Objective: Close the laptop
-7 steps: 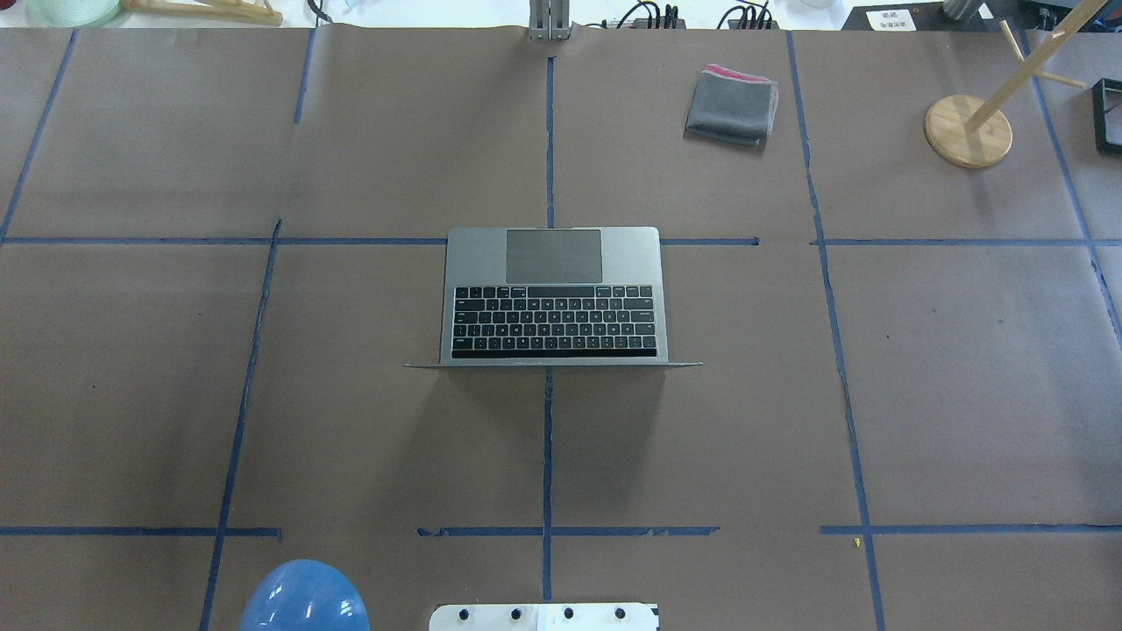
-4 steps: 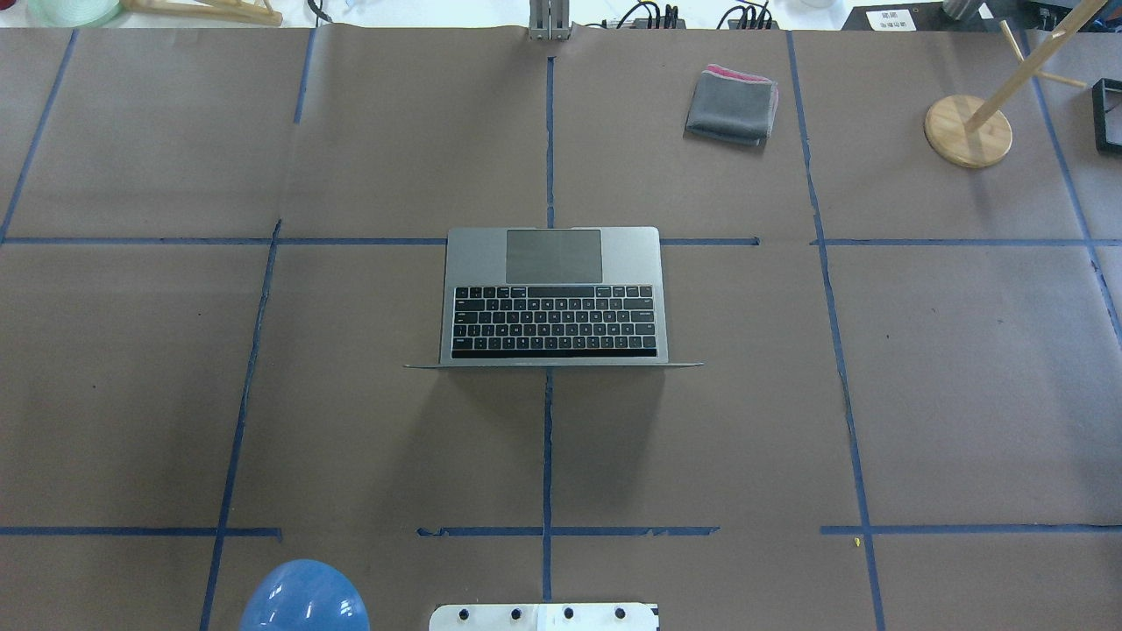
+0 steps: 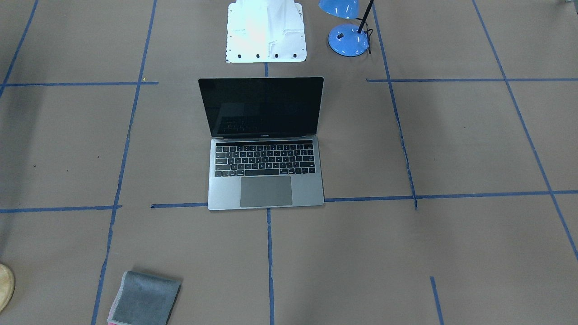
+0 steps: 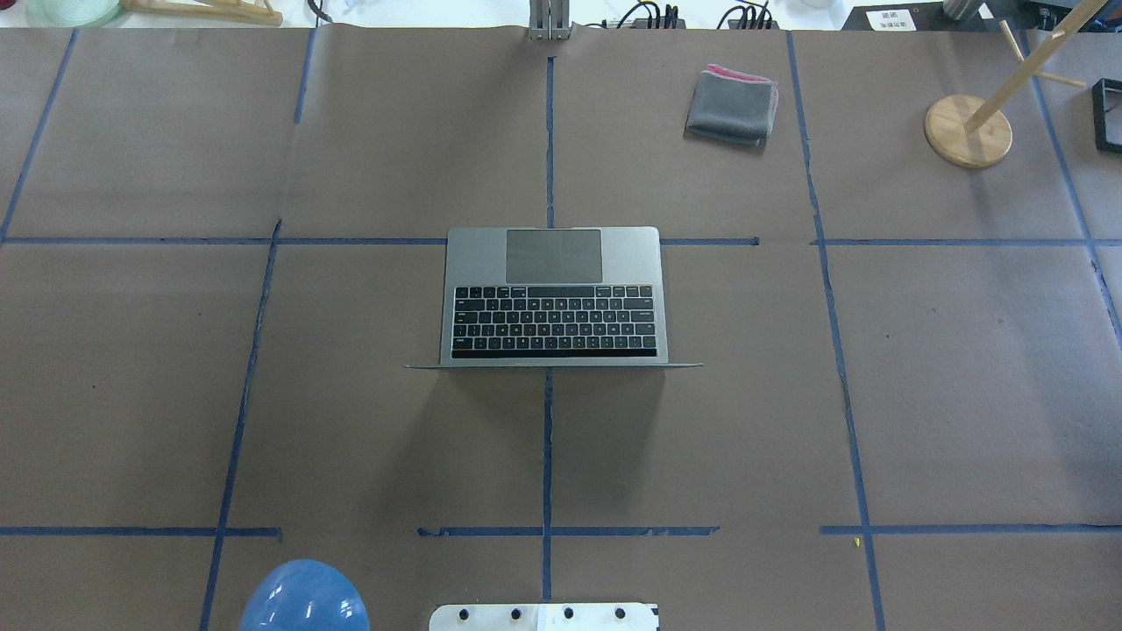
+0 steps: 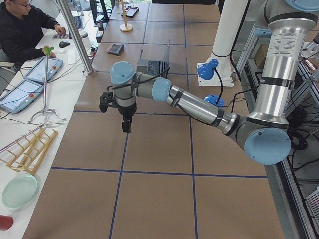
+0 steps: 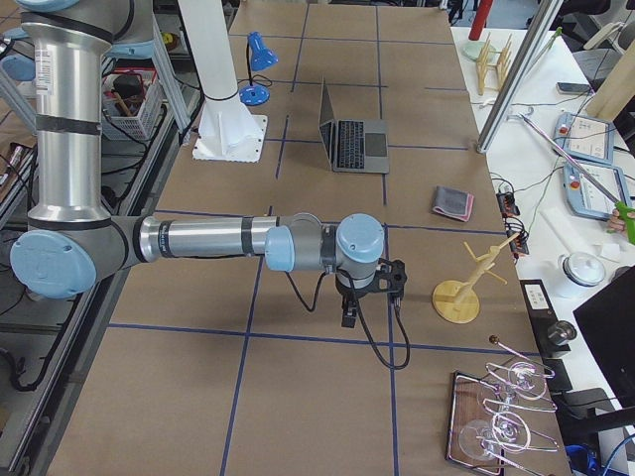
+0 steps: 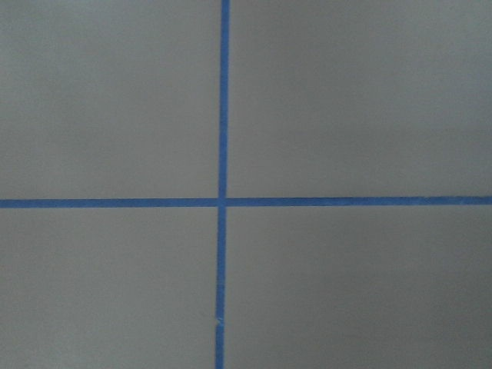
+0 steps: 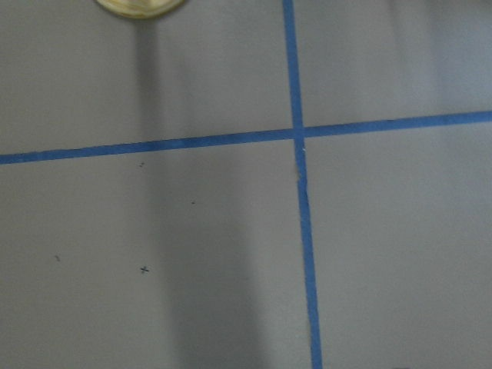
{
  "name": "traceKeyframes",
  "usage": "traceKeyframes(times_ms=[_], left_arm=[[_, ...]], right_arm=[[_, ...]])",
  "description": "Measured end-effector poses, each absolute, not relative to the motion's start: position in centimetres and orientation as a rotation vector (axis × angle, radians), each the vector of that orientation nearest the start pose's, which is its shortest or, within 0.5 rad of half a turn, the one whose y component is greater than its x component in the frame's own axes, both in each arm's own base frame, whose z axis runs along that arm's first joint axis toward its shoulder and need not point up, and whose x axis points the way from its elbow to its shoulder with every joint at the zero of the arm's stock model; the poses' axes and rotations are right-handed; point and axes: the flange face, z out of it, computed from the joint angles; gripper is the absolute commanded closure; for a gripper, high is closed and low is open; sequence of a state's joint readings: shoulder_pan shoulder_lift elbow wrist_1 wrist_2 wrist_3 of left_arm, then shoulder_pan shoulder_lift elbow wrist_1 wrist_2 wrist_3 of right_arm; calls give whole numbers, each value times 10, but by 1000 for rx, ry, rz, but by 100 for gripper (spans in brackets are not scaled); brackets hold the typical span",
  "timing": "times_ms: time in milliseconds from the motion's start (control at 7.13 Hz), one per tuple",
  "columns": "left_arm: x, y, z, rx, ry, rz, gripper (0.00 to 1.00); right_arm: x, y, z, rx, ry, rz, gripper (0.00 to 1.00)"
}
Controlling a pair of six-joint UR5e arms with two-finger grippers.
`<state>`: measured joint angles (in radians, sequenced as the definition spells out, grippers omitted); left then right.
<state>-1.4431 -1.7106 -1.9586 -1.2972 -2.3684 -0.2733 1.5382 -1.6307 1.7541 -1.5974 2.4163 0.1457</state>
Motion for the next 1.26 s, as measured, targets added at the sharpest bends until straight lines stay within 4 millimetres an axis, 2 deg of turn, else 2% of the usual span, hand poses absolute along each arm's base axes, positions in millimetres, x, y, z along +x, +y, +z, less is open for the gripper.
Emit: traceKeyframes(times_ms=[140, 280, 421, 561, 701, 841, 981, 1262], left_arm=[[44, -503, 378, 73, 852, -48, 1], [84, -493, 330, 66, 888, -65, 4], [118, -483, 287, 55, 927, -82, 15], [150, -474, 249, 36, 964, -101, 55], [177, -465, 217, 13, 1000, -120, 88], [199, -455, 189, -14, 1033, -137, 98], [215, -446, 168, -32, 1060, -137, 100], [251, -417, 139, -74, 1100, -89, 100]], right_arm=[[35, -479, 568, 55, -865, 34, 1], [21, -482, 549, 84, -893, -7, 24], [0, -482, 525, 111, -919, -41, 60], [-25, -482, 497, 131, -940, -36, 84], [-52, -479, 467, 149, -973, 2, 99], [-83, -468, 435, 153, -1031, 38, 100], [-124, -446, 396, 128, -1097, 51, 100], [-216, -384, 323, 78, -1155, 59, 100]])
